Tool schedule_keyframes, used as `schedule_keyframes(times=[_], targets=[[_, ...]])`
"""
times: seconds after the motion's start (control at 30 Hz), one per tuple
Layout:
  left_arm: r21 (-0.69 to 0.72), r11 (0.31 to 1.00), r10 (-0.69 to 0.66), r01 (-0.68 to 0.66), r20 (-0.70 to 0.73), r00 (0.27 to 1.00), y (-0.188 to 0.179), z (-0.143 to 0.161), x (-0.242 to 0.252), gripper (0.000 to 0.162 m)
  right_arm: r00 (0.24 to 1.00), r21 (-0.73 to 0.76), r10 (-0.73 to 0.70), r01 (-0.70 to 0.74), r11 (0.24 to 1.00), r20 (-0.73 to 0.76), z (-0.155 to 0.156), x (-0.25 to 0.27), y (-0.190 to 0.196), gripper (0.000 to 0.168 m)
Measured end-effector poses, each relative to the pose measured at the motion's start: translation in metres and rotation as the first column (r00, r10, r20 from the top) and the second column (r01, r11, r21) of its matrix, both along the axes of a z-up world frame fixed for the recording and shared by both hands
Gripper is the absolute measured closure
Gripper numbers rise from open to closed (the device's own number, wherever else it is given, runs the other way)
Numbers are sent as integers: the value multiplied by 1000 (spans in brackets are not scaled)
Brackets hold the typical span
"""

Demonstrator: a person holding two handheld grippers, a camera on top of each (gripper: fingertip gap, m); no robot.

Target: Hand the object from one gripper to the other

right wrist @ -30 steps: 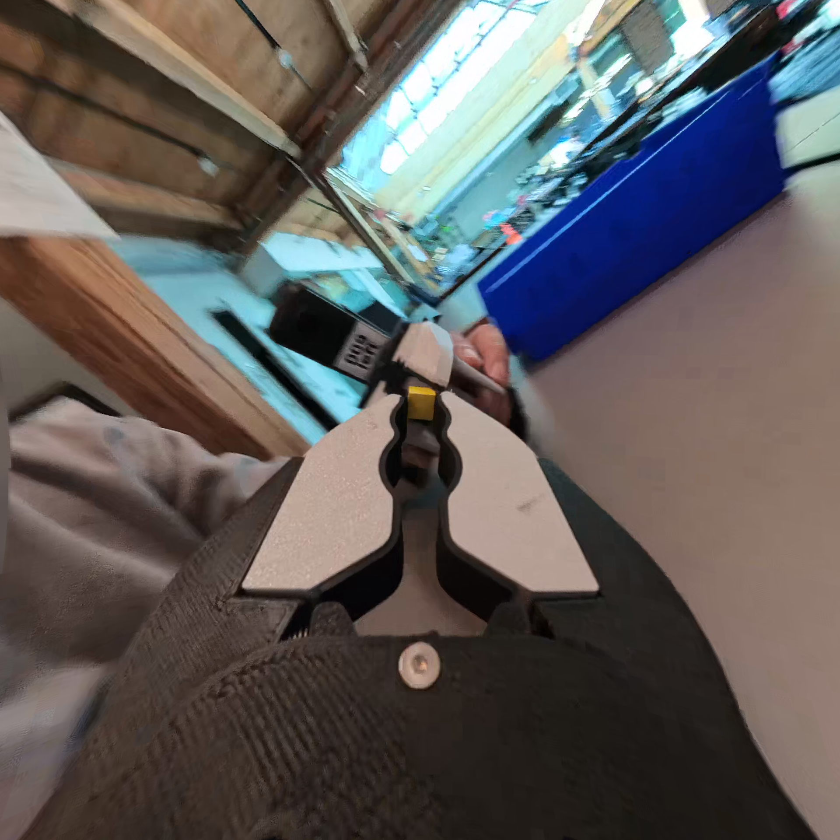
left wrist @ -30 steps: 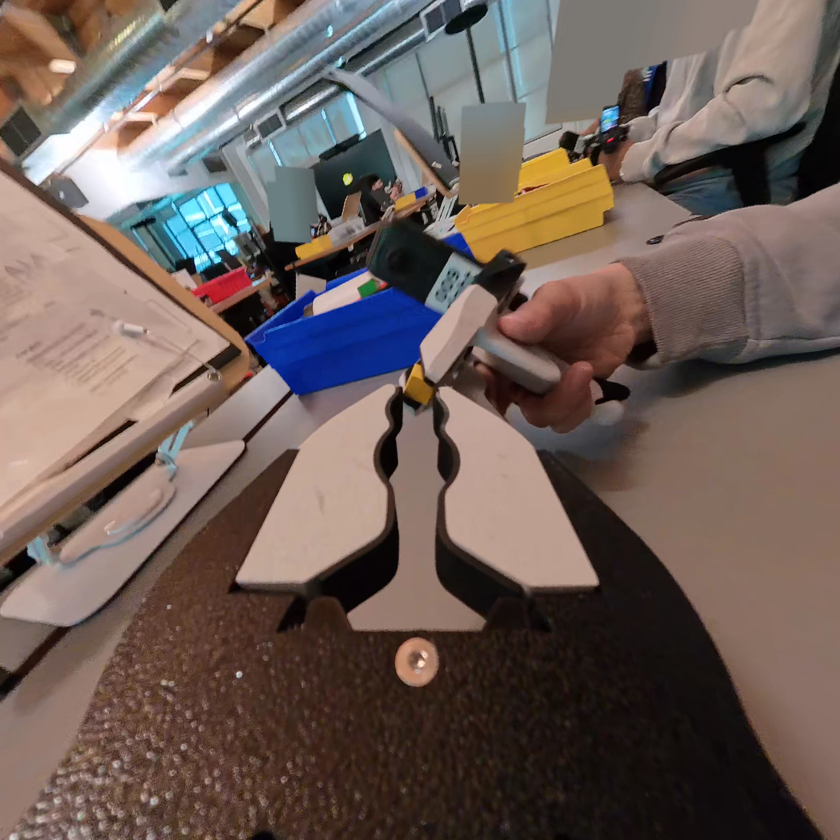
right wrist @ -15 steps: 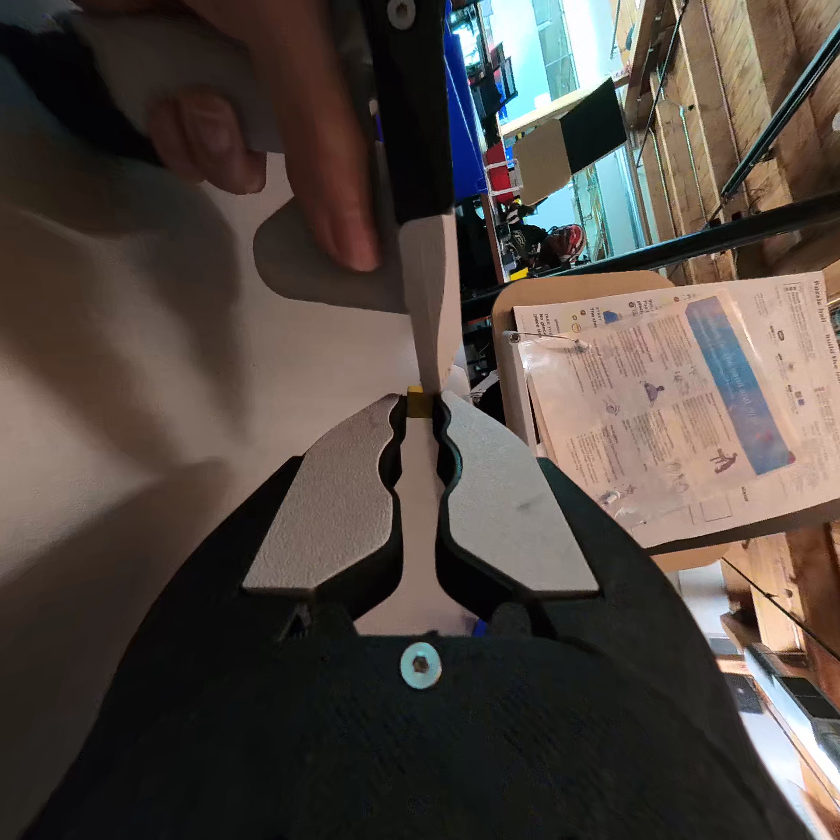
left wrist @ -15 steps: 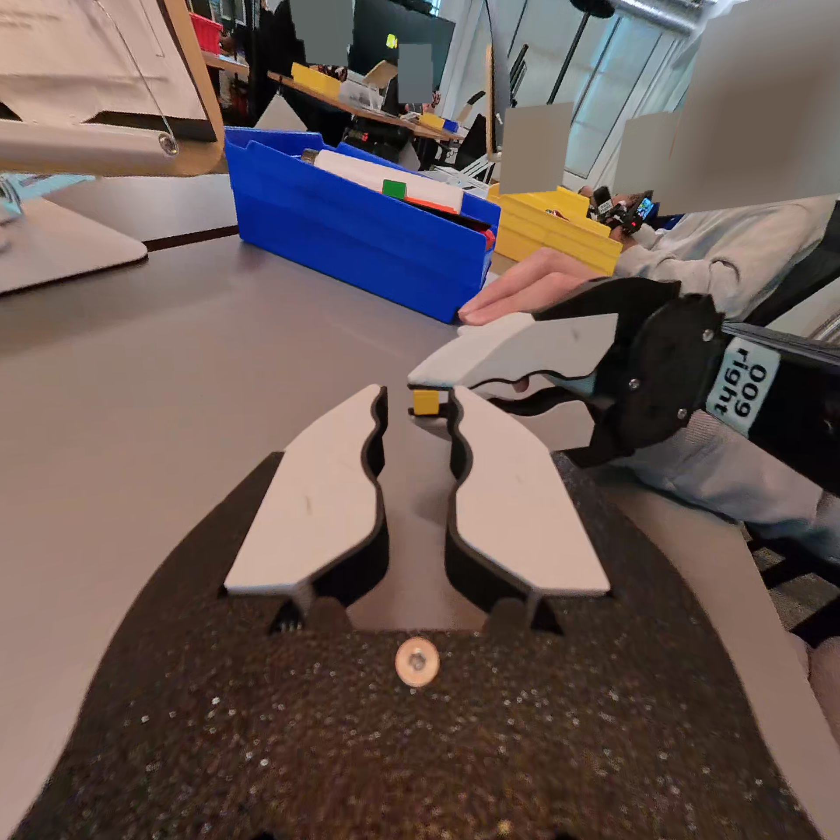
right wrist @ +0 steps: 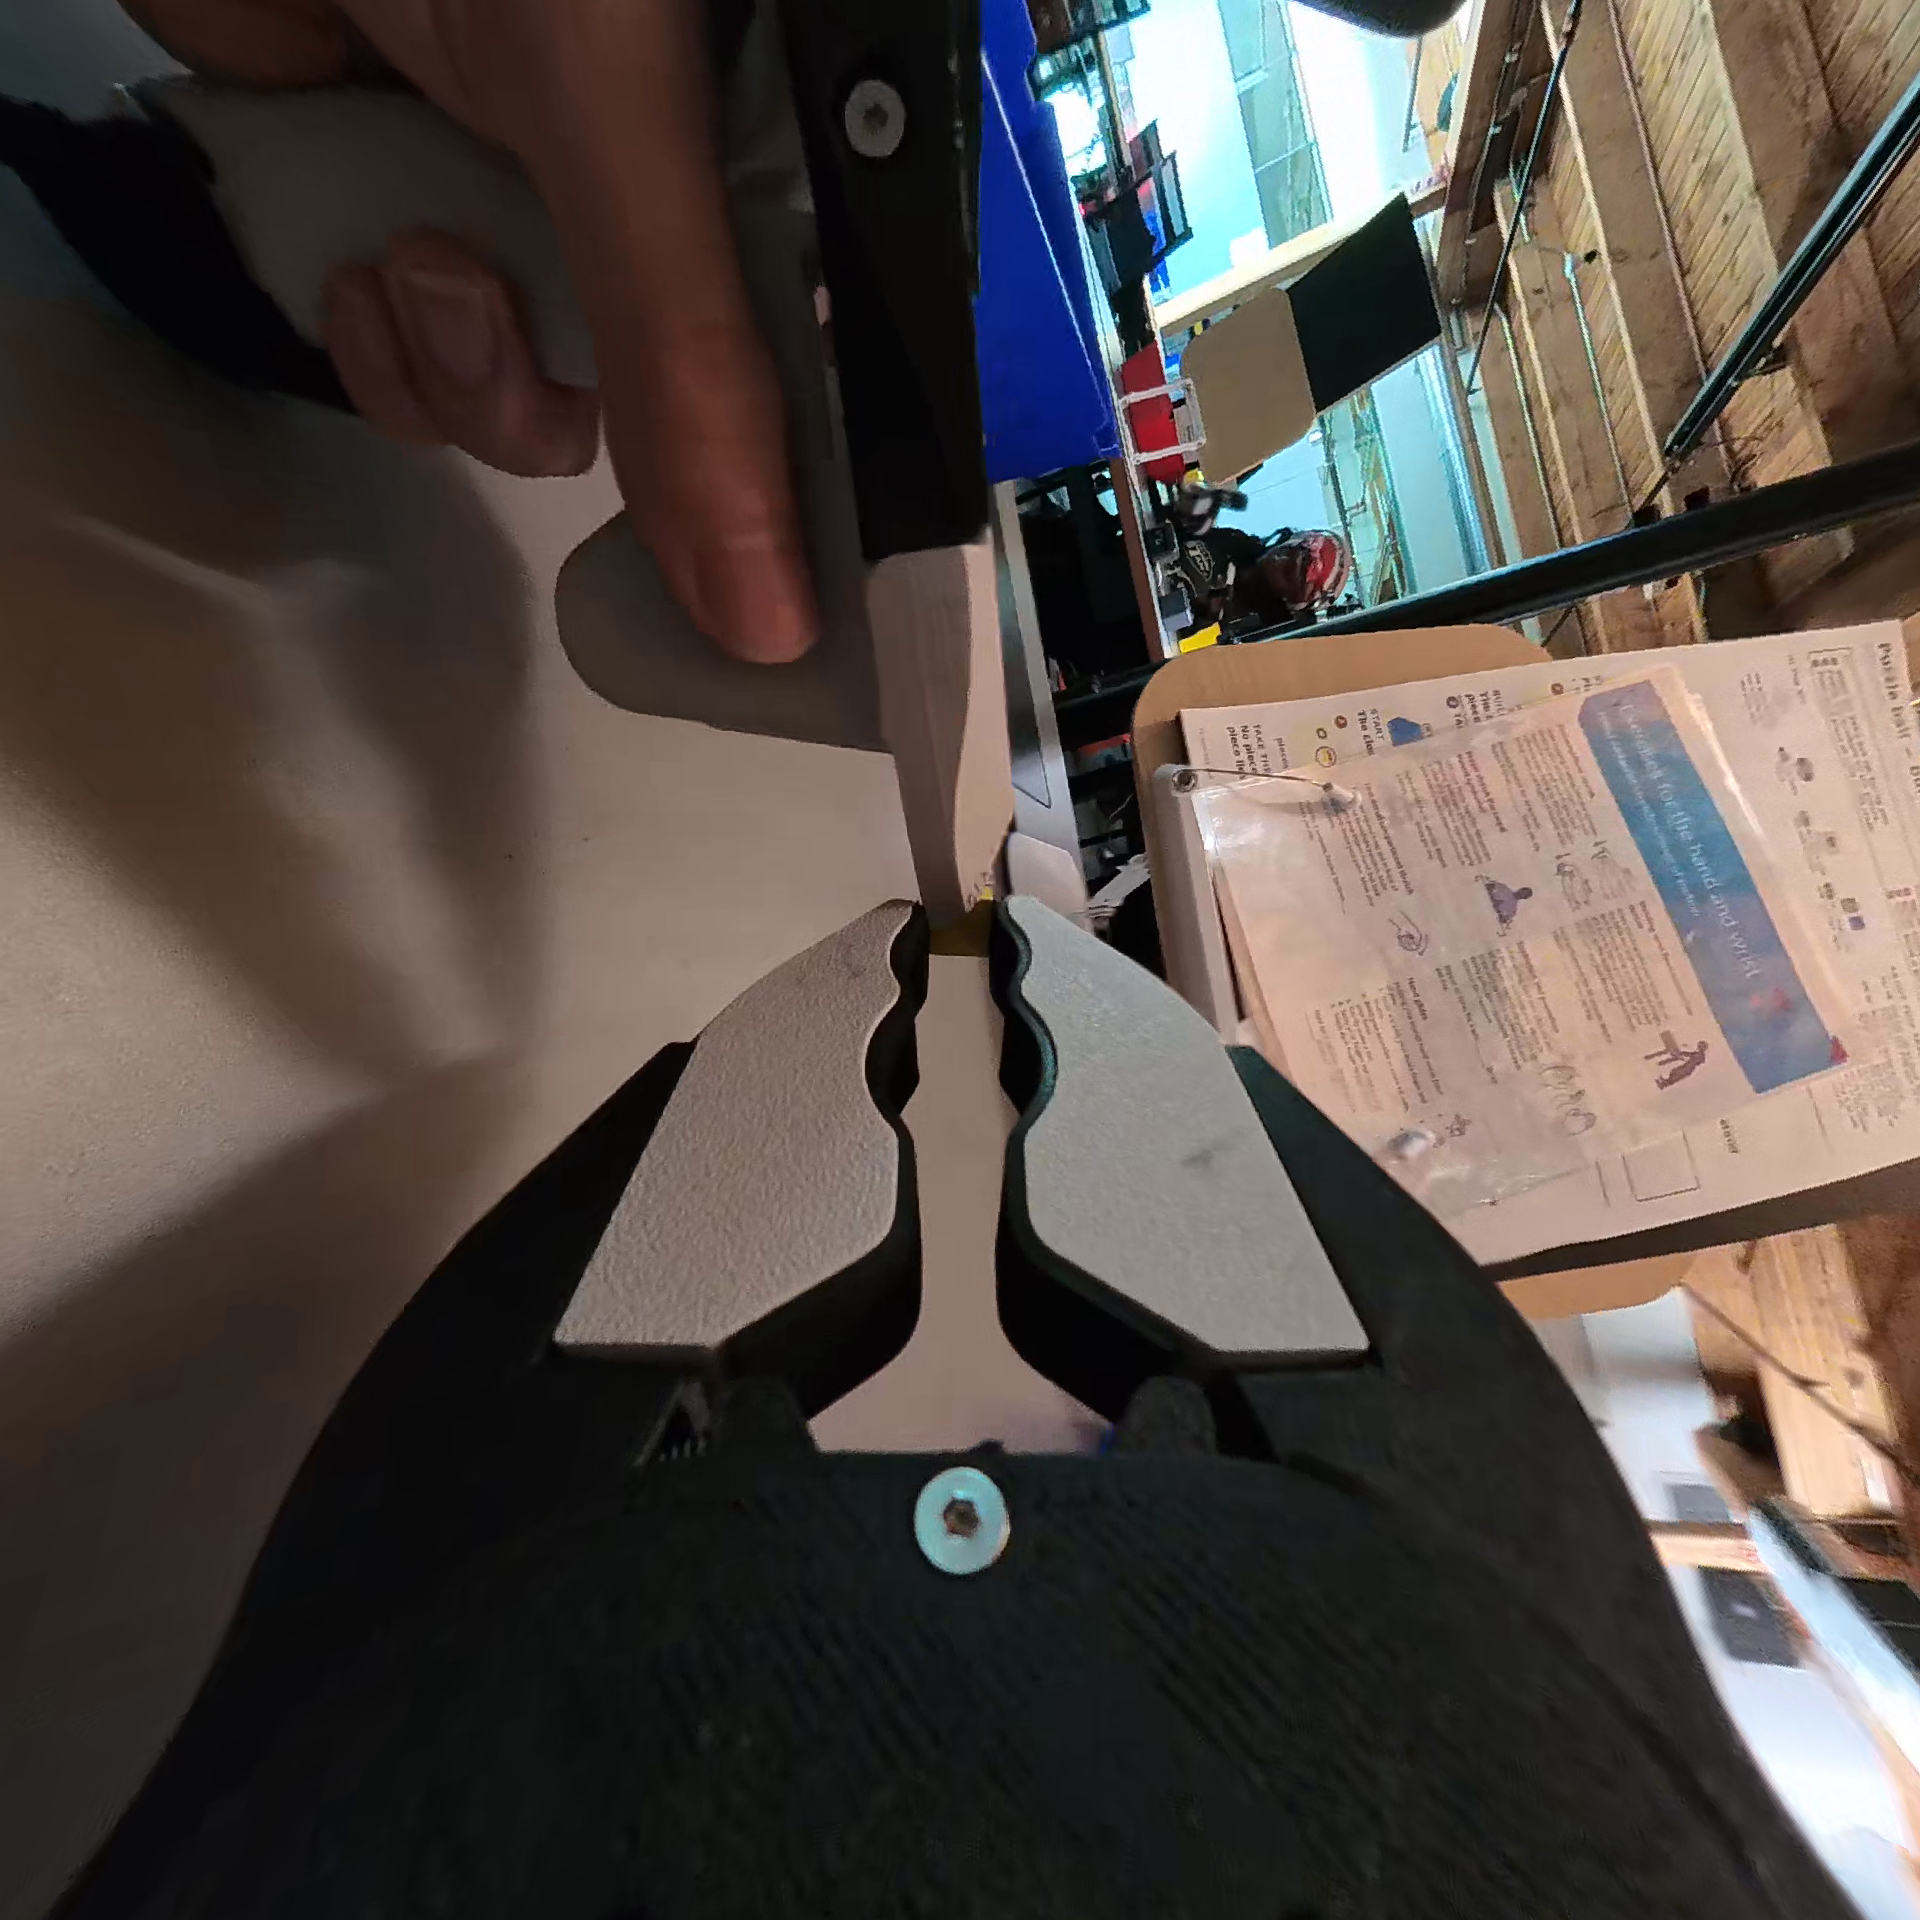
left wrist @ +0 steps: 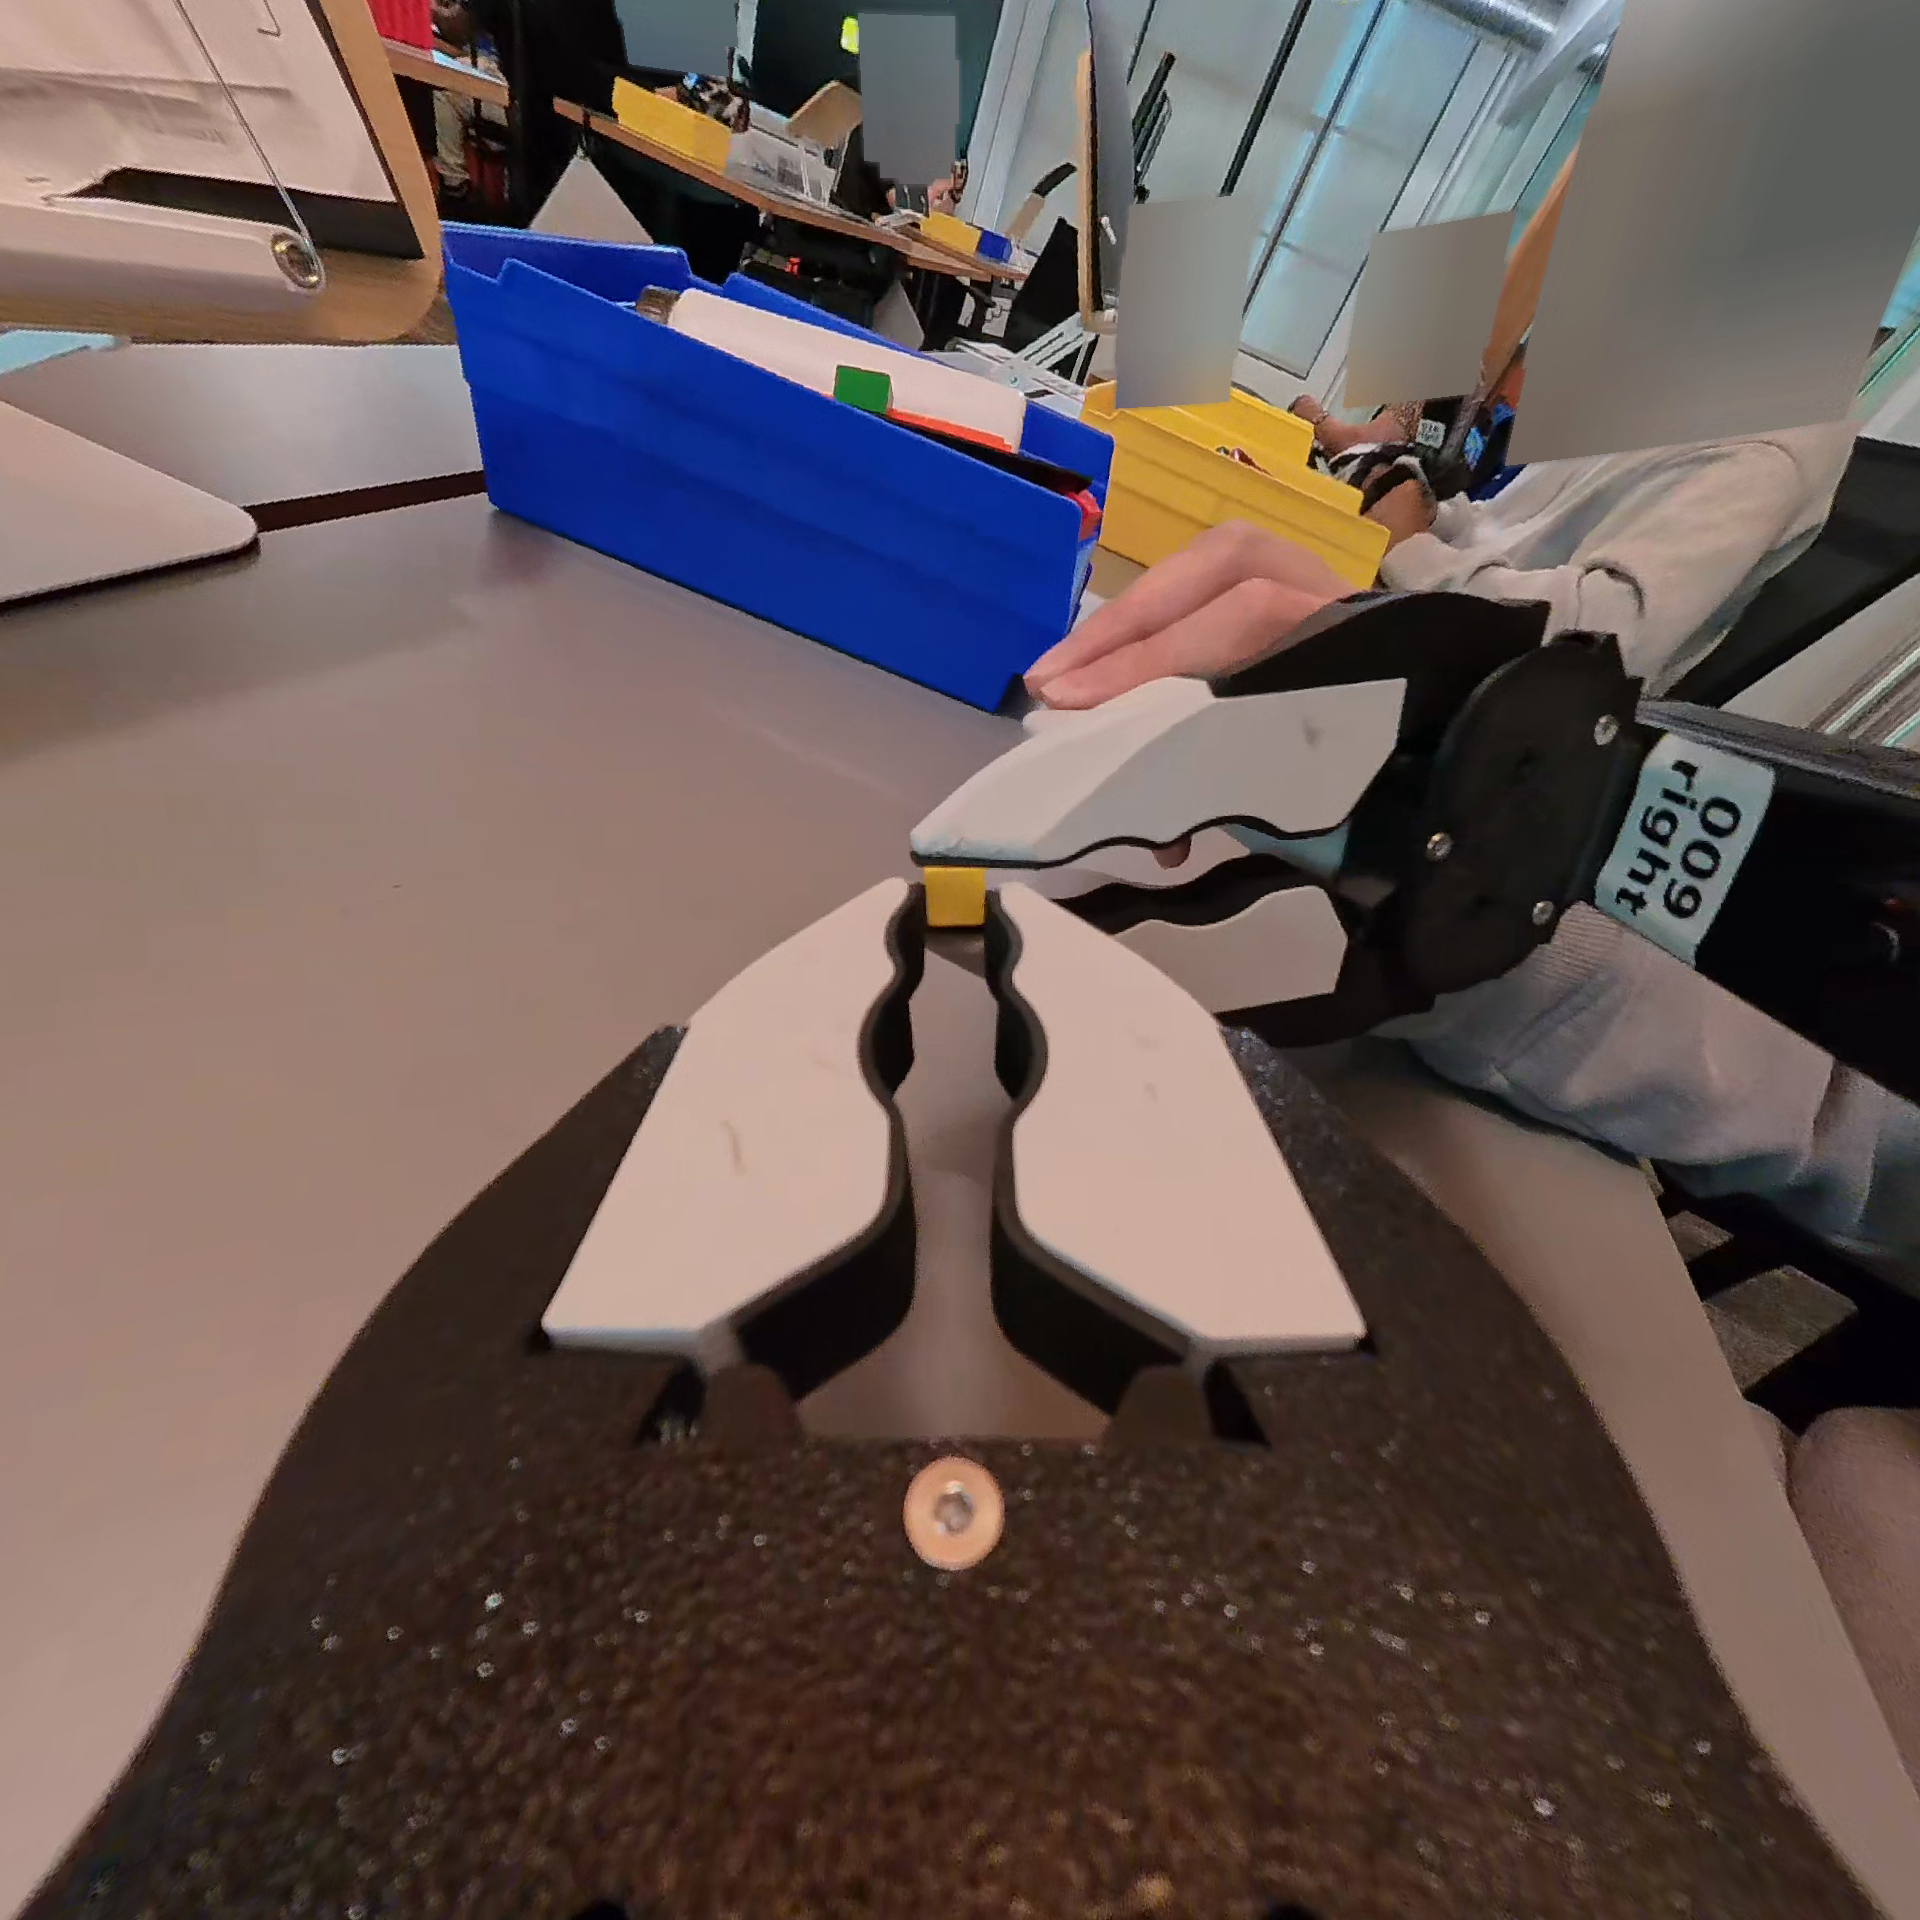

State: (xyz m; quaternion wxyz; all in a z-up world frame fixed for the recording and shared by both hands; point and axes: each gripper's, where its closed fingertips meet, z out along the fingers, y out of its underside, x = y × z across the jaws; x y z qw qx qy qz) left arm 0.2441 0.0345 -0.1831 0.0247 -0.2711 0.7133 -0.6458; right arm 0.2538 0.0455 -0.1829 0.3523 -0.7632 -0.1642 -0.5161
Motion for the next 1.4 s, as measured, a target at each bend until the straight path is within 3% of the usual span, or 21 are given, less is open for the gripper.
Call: schedule_keyframes(times=[0.1, 0.2, 0.3, 0.37, 0.43, 0.5, 0.73, 1.0, 1.13, 1.27, 1.33, 1.4], targets=[[-8, 1000, -11, 11, 12, 1000, 2, 2, 0, 152, 989, 127, 48, -30, 991, -138, 3, -2, 1, 155], [51, 995, 78, -84, 116, 990, 12, 4, 11, 152, 909, 374, 139, 20, 927, -393, 15, 2, -3, 140], [169, 965, 146, -199, 281, 948, 19, 4, 19, 152, 686, 610, 350, 172, 773, -637, 27, 8, -8, 129], [234, 935, 155, -265, 404, 901, 19, 6, 20, 152, 527, 676, 474, 300, 673, -705, 30, 14, -12, 129], [297, 896, 140, -331, 519, 843, 17, 8, 20, 152, 410, 689, 557, 354, 632, -722, 28, 13, -11, 131], [359, 847, 104, -392, 611, 784, 15, 7, 19, 152, 359, 686, 585, 360, 632, -727, 25, 8, -6, 134], [469, 734, -41, -492, 753, 657, 7, 1, 16, 152, 378, 621, 503, 338, 707, -778, 8, 3, 1, 147], [474, 705, -102, -527, 804, 586, 5, 4, 13, 152, 358, 613, 511, 288, 736, -781, 7, 0, 0, 158], [439, 764, -71, -473, 786, 614, 3, 7, 10, 150, 419, 637, 524, 192, 747, -741, 13, -3, -2, 158], [331, 866, 55, -375, 682, 729, 10, 16, 11, 138, 470, 688, 571, 116, 717, -673, 23, -8, -1, 158], [274, 902, 87, -333, 641, 762, 12, 22, 10, 129, 389, 717, 626, 149, 681, -676, 28, -11, -1, 158], [232, 920, 83, -316, 673, 735, 13, 29, 7, 125, 246, 756, 715, 214, 619, -654, 34, -14, -2, 158]])
